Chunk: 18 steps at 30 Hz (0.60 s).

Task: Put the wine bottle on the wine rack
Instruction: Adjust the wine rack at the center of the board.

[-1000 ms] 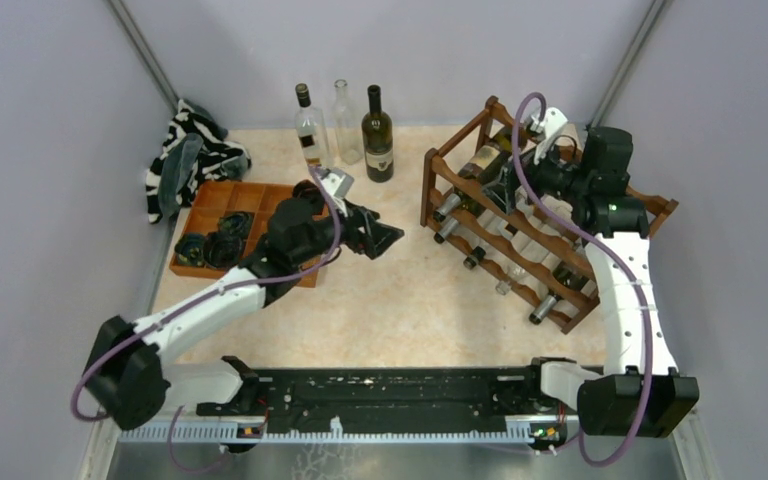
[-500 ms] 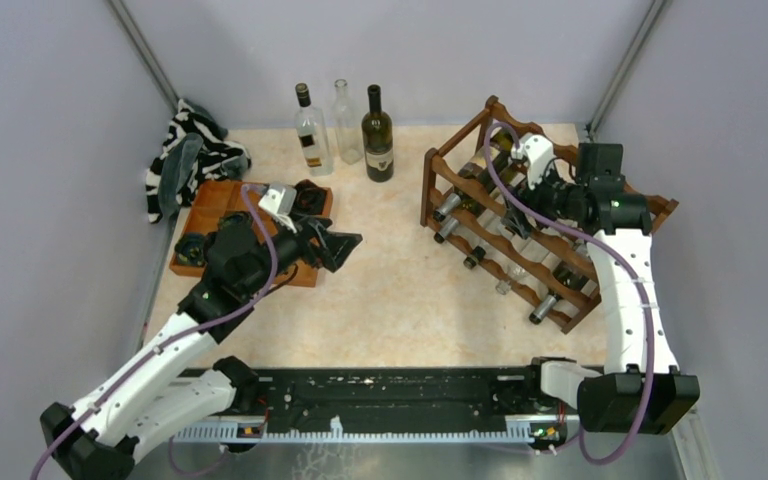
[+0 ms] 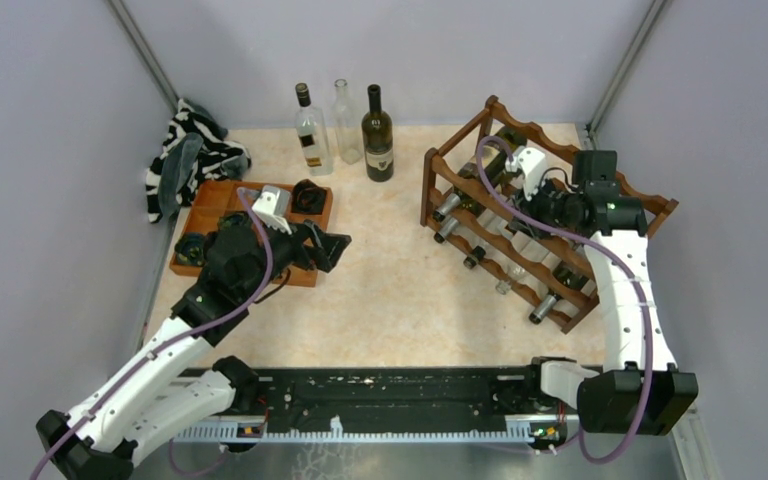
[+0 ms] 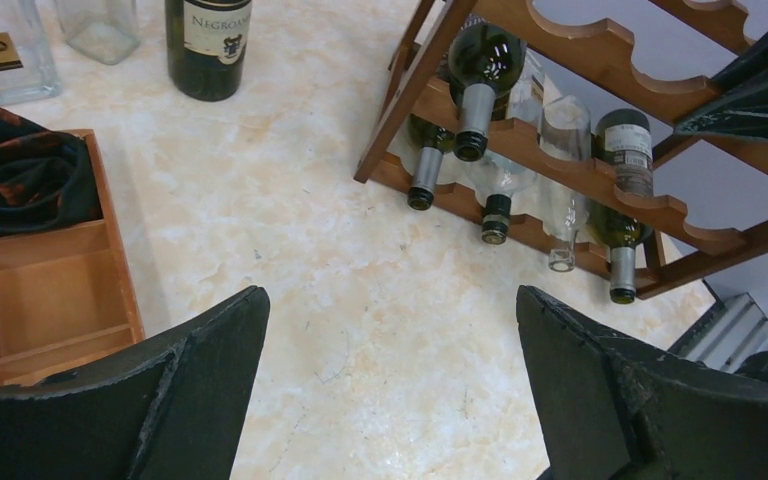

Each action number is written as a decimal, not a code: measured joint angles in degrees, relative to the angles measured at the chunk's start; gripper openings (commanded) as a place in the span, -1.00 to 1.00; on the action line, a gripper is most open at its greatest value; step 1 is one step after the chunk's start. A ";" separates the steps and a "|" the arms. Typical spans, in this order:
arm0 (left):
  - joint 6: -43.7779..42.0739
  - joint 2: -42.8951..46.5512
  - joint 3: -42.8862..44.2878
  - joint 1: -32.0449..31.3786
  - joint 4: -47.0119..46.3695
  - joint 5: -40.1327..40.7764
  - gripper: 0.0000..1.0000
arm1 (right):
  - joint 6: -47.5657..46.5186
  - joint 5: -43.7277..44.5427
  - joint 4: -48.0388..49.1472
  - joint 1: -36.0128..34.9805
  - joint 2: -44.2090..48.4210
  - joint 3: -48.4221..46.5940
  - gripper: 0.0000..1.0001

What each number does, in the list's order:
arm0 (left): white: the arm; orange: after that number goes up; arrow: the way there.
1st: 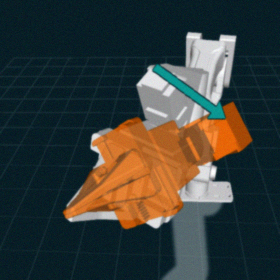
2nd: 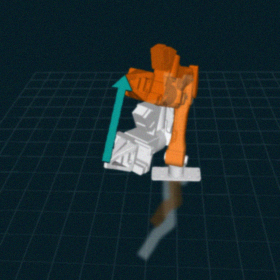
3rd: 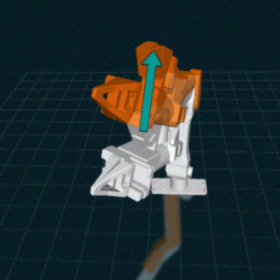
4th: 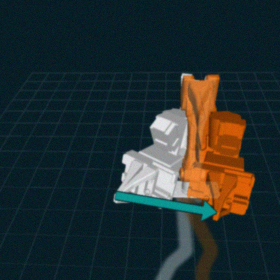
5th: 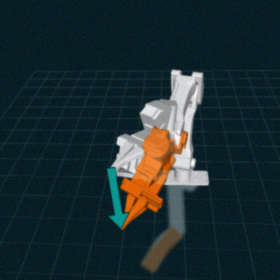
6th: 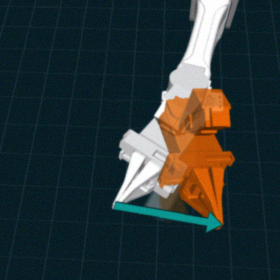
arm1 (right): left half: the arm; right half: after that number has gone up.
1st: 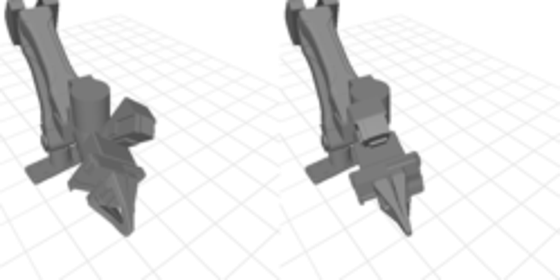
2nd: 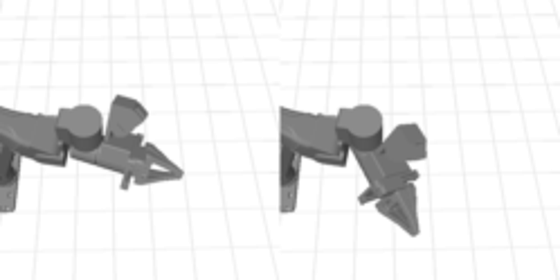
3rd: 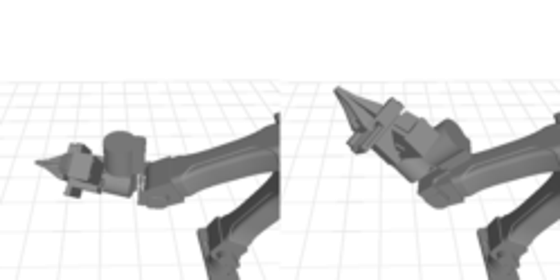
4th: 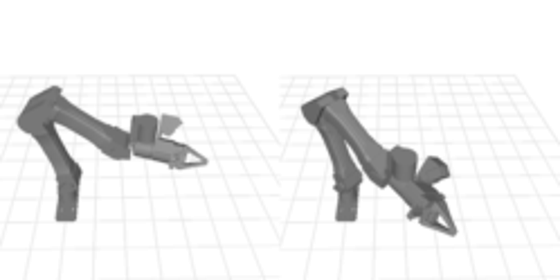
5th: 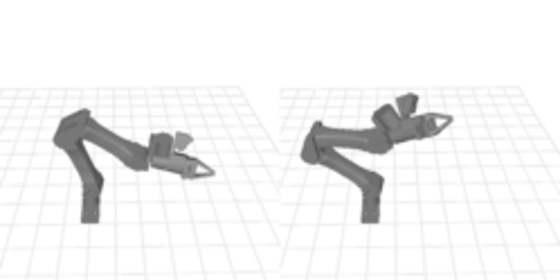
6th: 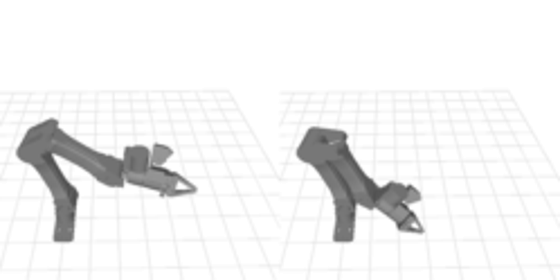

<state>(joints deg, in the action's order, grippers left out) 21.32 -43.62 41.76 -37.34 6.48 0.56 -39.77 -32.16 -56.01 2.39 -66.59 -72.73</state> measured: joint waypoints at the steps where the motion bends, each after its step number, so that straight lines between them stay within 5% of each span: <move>1: -0.17 -0.09 0.11 0.00 0.09 0.57 0.97 | -0.11 -0.04 0.00 -0.02 0.00 0.02 -0.90; 18: -1.99 -10.14 5.27 0.66 -6.27 2.60 0.97 | 8.39 1.18 4.07 -5.18 0.66 1.51 -0.97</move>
<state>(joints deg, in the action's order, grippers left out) 19.33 -53.76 47.03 -36.69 0.21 3.16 -31.38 -30.98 -51.94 -2.79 -65.93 -71.22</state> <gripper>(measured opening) 0.987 0.180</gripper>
